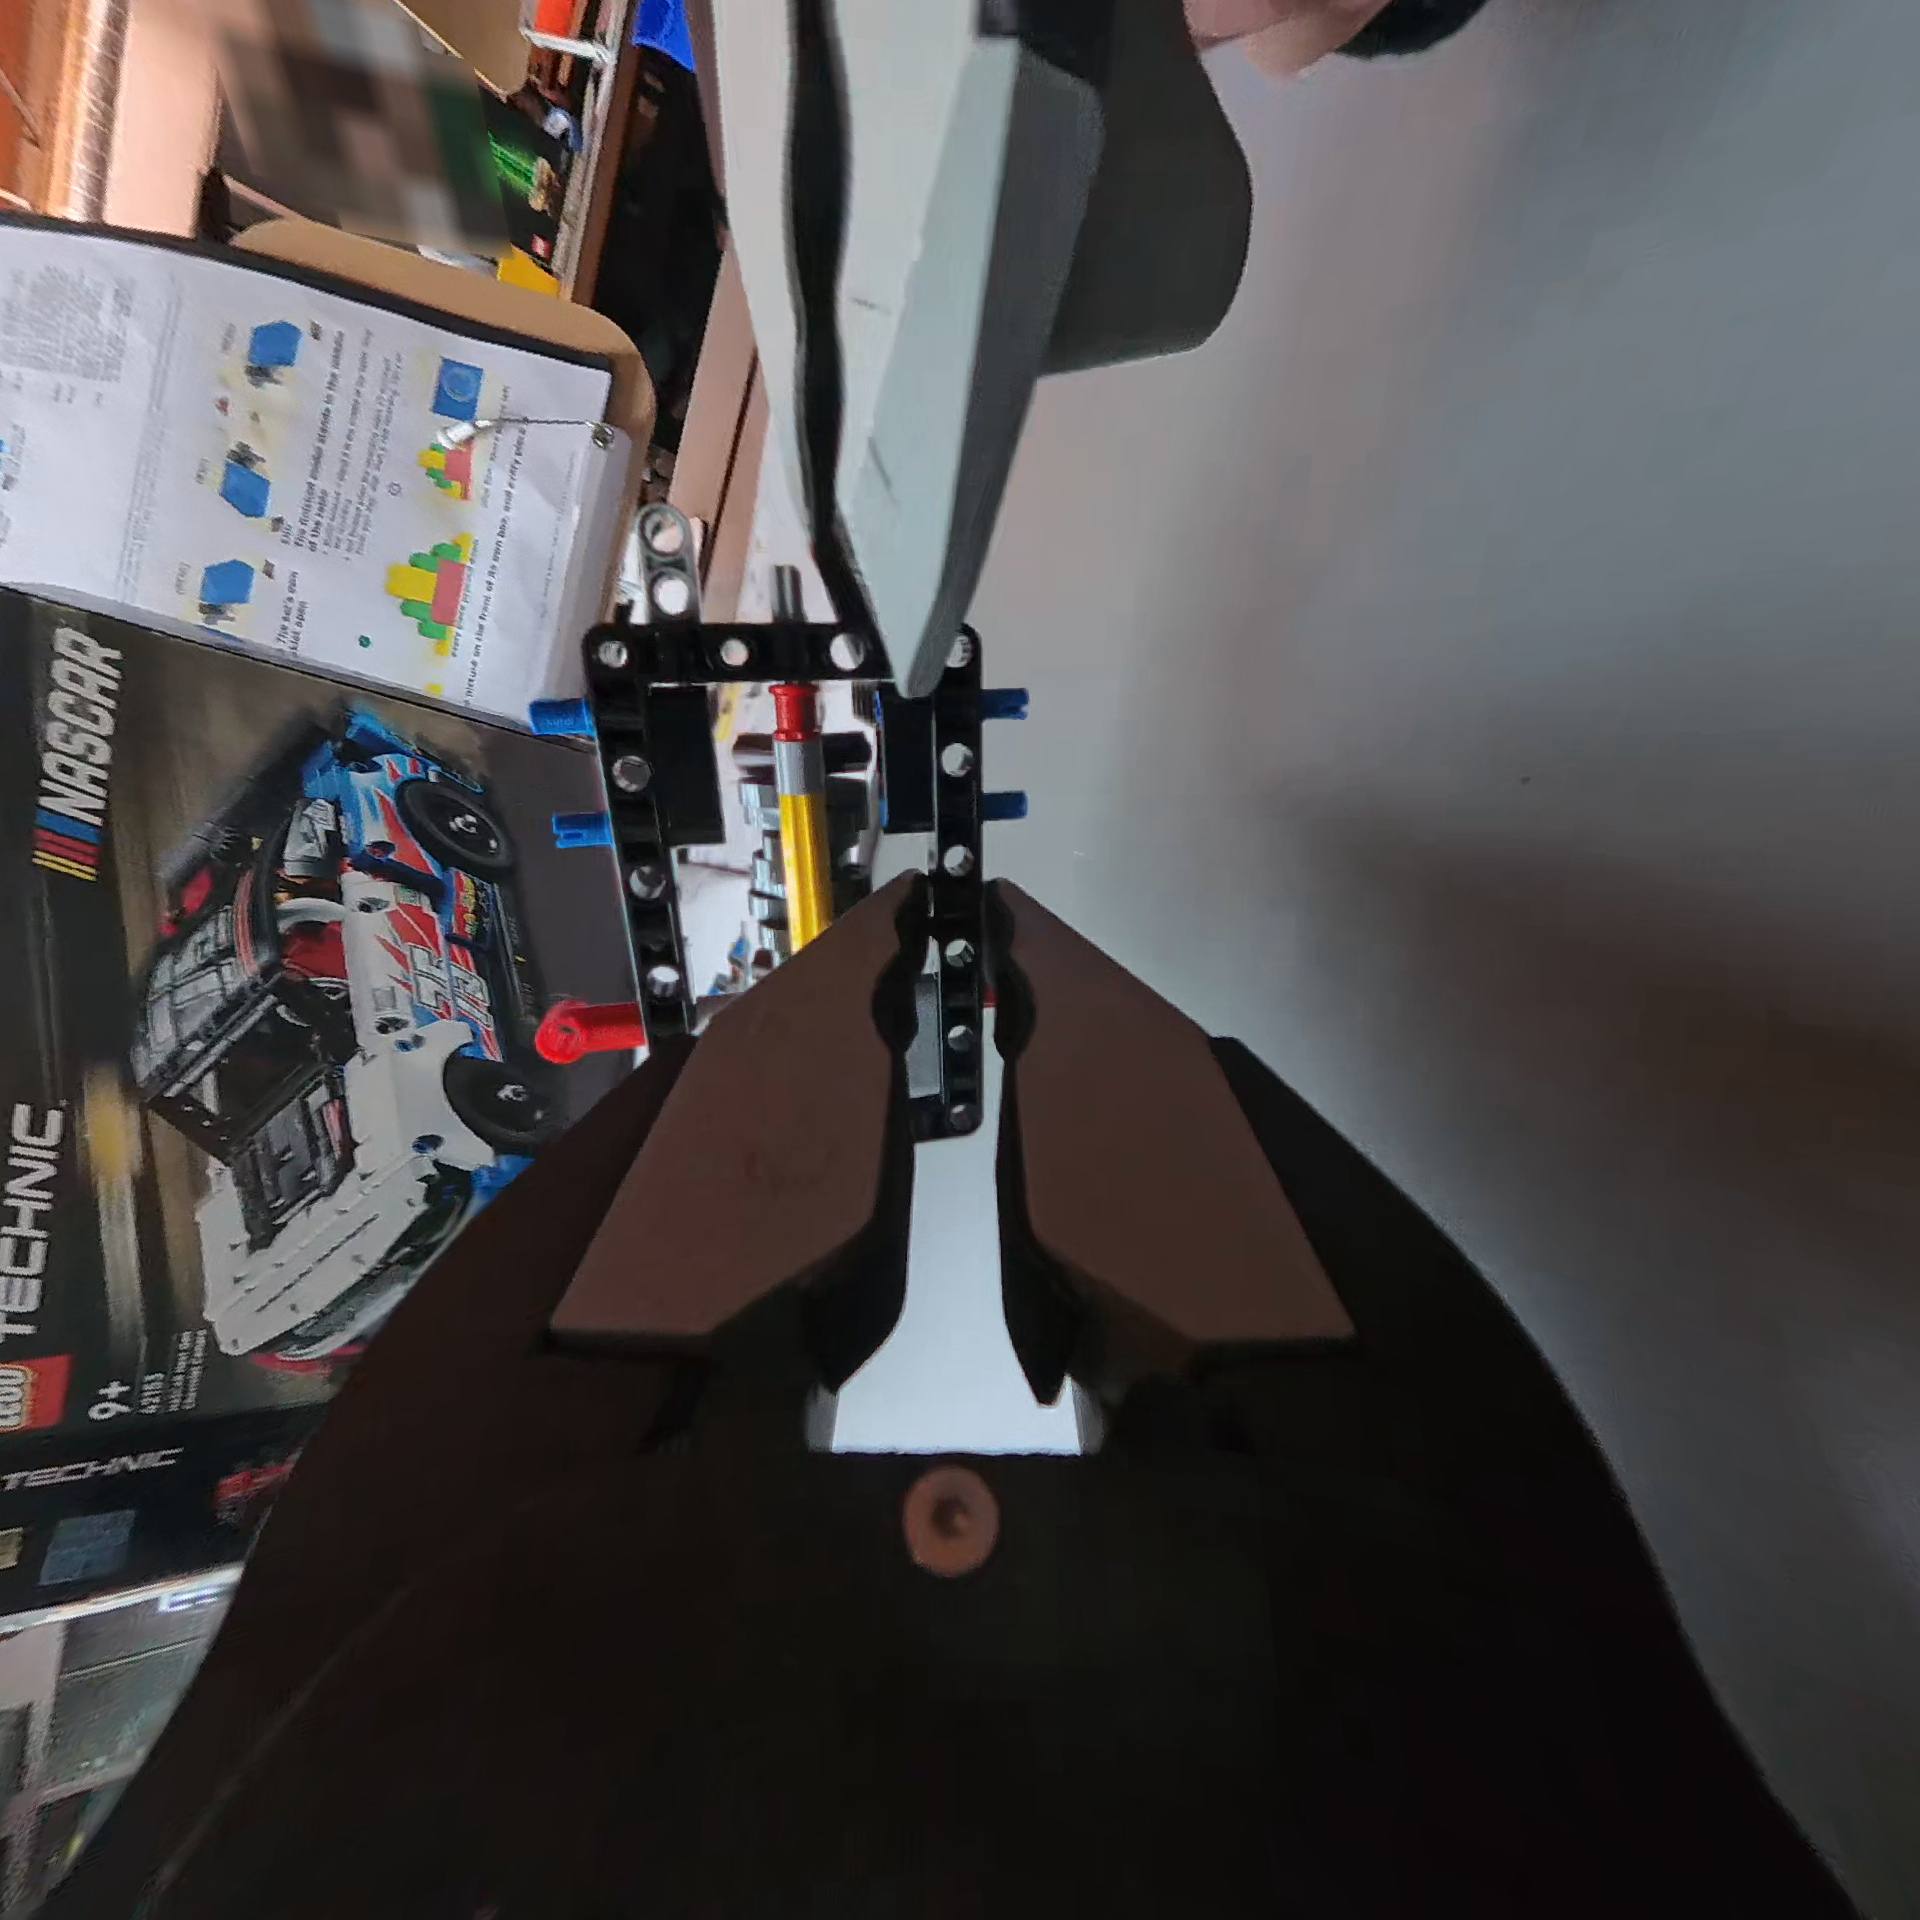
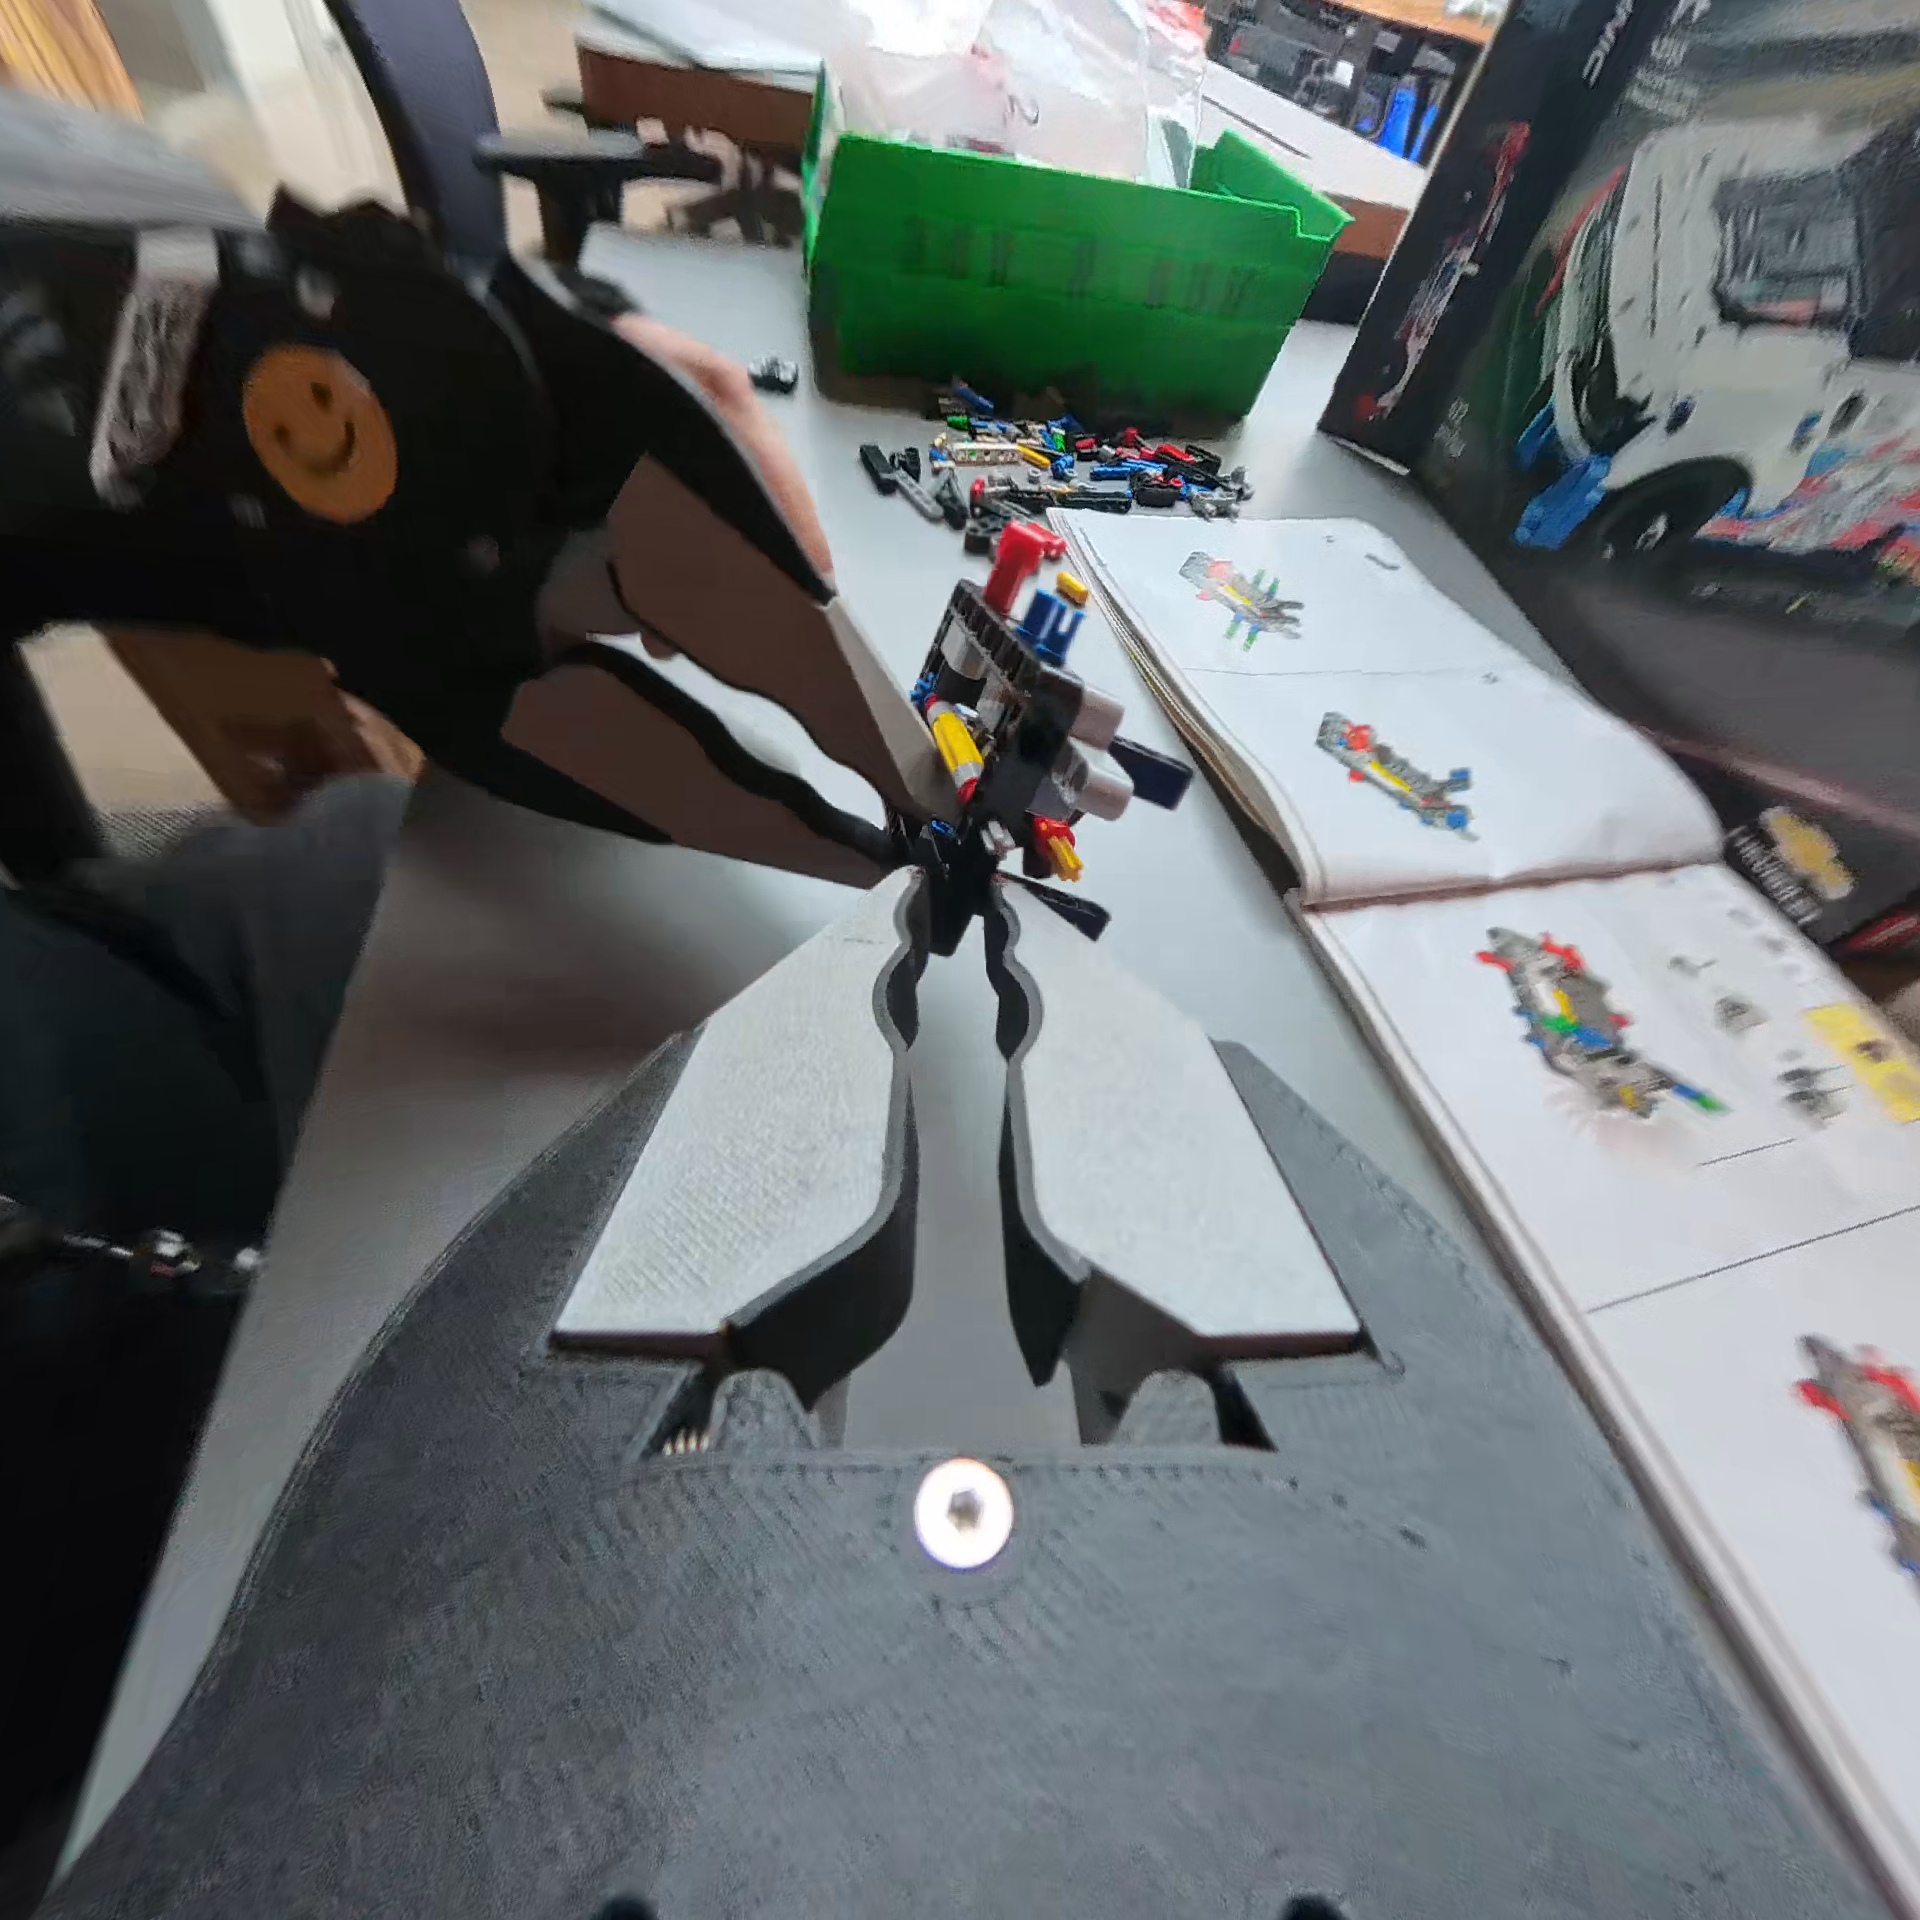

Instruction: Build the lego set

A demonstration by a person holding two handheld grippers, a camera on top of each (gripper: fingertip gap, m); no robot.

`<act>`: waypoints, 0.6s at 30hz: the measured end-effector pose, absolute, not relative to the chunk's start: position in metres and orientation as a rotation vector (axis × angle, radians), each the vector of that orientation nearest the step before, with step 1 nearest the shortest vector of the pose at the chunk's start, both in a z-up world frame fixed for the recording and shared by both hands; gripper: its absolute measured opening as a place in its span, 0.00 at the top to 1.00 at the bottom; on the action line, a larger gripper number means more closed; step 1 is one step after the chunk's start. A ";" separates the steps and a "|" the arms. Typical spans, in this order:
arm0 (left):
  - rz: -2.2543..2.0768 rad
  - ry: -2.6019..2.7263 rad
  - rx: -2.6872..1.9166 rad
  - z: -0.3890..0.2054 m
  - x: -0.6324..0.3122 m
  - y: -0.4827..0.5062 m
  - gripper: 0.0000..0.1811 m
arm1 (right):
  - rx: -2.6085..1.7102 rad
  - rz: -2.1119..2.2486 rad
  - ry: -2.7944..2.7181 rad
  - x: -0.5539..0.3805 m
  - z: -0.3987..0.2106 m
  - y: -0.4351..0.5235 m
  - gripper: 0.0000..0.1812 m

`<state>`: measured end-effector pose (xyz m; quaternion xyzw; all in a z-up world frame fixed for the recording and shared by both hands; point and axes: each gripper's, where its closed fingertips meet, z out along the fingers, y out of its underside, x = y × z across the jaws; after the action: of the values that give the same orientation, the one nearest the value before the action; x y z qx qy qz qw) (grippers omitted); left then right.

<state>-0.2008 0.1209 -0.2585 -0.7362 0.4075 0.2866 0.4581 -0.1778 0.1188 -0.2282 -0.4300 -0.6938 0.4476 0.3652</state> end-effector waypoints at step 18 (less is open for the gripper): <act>0.918 1.095 -1.857 -0.283 -0.215 0.093 0.97 | -1.128 1.114 -1.926 -0.181 -0.259 0.096 0.86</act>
<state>-0.2148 0.0927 -0.2826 -0.7302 0.4304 0.3610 0.3888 -0.1814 0.0955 -0.2592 -0.4287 -0.7320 0.4233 0.3182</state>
